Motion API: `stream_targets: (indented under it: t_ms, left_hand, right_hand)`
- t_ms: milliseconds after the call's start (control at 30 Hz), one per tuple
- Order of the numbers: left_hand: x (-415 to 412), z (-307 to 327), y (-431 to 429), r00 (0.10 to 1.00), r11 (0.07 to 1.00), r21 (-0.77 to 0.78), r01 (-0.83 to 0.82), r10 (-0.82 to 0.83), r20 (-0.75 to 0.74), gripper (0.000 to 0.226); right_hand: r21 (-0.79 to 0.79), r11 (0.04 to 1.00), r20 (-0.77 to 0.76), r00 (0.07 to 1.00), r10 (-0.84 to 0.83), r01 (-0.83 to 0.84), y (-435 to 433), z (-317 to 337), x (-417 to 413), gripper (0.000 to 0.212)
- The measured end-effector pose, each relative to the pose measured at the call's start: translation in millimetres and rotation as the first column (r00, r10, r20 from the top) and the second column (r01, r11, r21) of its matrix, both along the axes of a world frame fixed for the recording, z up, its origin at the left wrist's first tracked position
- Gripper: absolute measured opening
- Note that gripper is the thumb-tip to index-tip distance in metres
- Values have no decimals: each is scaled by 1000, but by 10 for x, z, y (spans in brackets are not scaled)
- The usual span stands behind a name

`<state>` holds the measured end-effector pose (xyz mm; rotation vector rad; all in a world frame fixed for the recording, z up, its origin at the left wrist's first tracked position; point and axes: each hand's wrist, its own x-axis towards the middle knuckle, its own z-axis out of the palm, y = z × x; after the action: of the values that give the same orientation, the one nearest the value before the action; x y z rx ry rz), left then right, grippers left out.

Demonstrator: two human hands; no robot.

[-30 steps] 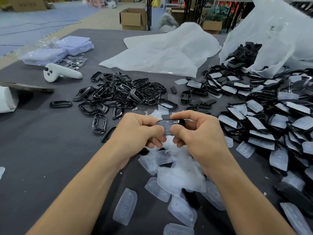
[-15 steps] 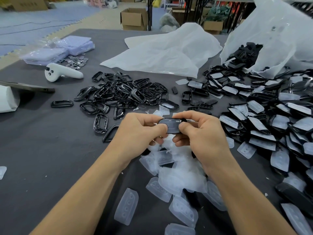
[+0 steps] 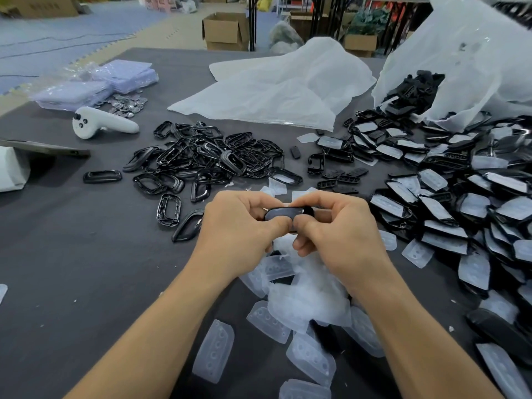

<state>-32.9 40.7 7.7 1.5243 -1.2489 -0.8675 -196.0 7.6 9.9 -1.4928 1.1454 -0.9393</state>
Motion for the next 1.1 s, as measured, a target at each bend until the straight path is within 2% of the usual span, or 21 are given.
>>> stream_targets:
  t_ms: [167,333,500,667,800,867,967,1033,1100]
  left_hand:
    - [27,-11,6,997,998,-2,60,-59,39,10]
    - [119,-23,-34,995,998,28,54,-52,-81,22]
    - [143,-22,-33,985,999,23,49,-45,-164,21]
    - [104,-32,-34,988,1000,6,25,-24,-155,24]
    - [94,-13,-20,980,1000,-8,26,-27,-199,25]
    - [66,-4,-13,977,1000,7,18,-16,-213,21]
    - [30,-16,-5,993,998,-16,-55,53,-103,17]
    - [40,-26,7,986,990,-69,-123,130,105,19]
    - [78,-16,21,918,977,-96,-192,214,333,19]
  right_hand:
    - [2,998,16,998,-60,60,-14,-6,24,27]
    - [27,998,53,997,-56,54,-18,-5,10,26]
    - [-21,999,28,999,-24,25,-4,24,-5,22]
    - [-128,988,-94,991,-94,81,12,15,1,20]
    - [-336,941,-311,948,-67,-43,62,24,-33,41]
    - [-379,923,-359,930,-81,-66,58,26,-40,44]
    - [-372,928,-379,917,-127,-25,12,16,-71,42]
    - [-400,916,-396,895,-206,34,-46,23,-131,39]
    - [-420,902,-432,851,-301,106,-124,41,-217,36]
